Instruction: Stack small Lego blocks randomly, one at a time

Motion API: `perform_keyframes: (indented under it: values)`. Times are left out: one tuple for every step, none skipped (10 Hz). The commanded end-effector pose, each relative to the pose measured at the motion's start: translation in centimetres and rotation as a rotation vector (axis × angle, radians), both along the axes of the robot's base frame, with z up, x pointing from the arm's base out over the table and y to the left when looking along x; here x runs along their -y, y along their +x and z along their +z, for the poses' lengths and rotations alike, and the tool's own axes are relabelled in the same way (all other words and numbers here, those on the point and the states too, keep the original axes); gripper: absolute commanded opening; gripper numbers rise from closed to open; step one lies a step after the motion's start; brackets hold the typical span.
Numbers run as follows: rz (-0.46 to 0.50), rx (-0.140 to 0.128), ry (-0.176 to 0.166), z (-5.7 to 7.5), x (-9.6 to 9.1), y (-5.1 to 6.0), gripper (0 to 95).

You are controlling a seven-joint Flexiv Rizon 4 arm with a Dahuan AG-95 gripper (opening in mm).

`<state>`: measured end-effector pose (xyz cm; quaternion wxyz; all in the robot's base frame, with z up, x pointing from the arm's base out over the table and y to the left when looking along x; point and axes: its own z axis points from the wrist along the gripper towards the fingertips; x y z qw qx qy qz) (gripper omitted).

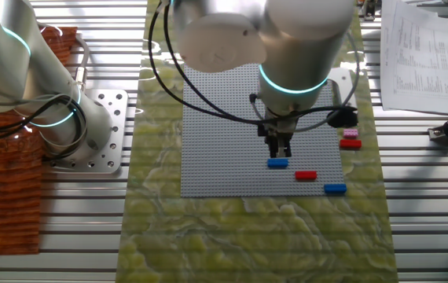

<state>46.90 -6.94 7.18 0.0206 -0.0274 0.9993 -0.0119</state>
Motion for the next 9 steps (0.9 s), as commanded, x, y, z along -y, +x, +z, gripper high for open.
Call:
perform_keyframes:
  values:
    - [0.008, -0.004, 0.010, 0.29, -0.17, -0.08, 0.0]
    - [0.025, -0.007, 0.009, 0.30, -0.17, -0.08, 0.0]
    - [0.032, -0.008, 0.009, 0.30, -0.17, -0.08, 0.0]
    - [0.038, -0.009, 0.007, 0.30, -0.17, -0.08, 0.0]
    - [0.046, -0.012, 0.007, 0.30, -0.17, -0.08, 0.0]
    - [0.052, -0.014, 0.007, 0.30, -0.17, -0.07, 0.0]
    - [0.054, -0.018, 0.007, 0.30, -0.17, -0.07, 0.0]
    - [0.055, -0.024, 0.007, 0.30, -0.17, -0.07, 0.0]
    - [0.057, -0.027, 0.006, 0.30, -0.17, -0.07, 0.0]
